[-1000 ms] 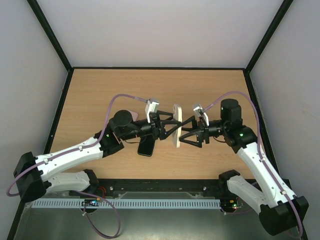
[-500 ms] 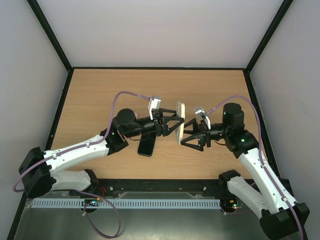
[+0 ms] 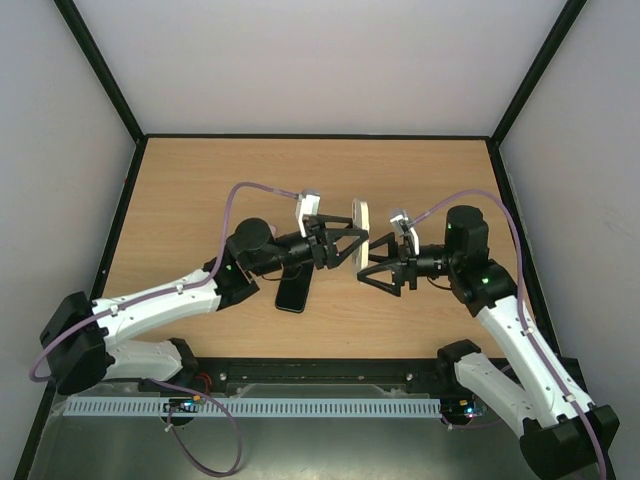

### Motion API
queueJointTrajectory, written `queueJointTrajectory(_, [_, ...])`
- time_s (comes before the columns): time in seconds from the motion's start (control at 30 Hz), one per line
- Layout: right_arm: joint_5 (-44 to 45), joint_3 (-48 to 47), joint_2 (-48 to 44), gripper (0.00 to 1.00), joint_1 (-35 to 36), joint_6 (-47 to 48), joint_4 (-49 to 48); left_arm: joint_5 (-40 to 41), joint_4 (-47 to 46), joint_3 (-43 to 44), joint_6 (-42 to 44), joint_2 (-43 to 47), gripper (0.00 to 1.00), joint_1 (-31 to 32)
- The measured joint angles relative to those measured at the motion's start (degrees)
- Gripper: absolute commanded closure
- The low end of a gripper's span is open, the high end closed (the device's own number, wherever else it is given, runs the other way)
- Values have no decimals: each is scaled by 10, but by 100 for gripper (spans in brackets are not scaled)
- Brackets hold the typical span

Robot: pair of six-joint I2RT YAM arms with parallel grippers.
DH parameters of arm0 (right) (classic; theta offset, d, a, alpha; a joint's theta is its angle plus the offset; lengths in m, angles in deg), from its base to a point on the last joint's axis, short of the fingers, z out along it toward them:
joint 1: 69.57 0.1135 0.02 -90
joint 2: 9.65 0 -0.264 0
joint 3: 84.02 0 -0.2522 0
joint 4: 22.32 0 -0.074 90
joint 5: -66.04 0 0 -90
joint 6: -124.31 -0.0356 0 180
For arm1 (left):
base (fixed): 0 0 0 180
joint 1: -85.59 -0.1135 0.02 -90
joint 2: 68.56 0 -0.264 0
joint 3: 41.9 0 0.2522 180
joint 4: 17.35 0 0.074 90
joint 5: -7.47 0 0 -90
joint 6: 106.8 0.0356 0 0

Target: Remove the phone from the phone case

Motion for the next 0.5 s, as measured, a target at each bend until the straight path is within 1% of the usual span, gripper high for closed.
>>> queueJointTrajectory(0.07, [16, 0, 4, 2, 0, -4, 0, 6, -3, -7, -1, 8, 61, 3])
queueJointTrajectory(0.2, [17, -2, 19, 3, 2, -10, 0, 16, -17, -23, 0, 21, 60, 3])
queueJointTrajectory(0.33, [9, -2, 28, 3, 3, -13, 0, 18, -47, -42, -13, 21, 61, 2])
queueJointTrajectory(0.5, [-15, -2, 27, 2, 3, -27, -16, 9, -81, -43, -27, 11, 61, 2])
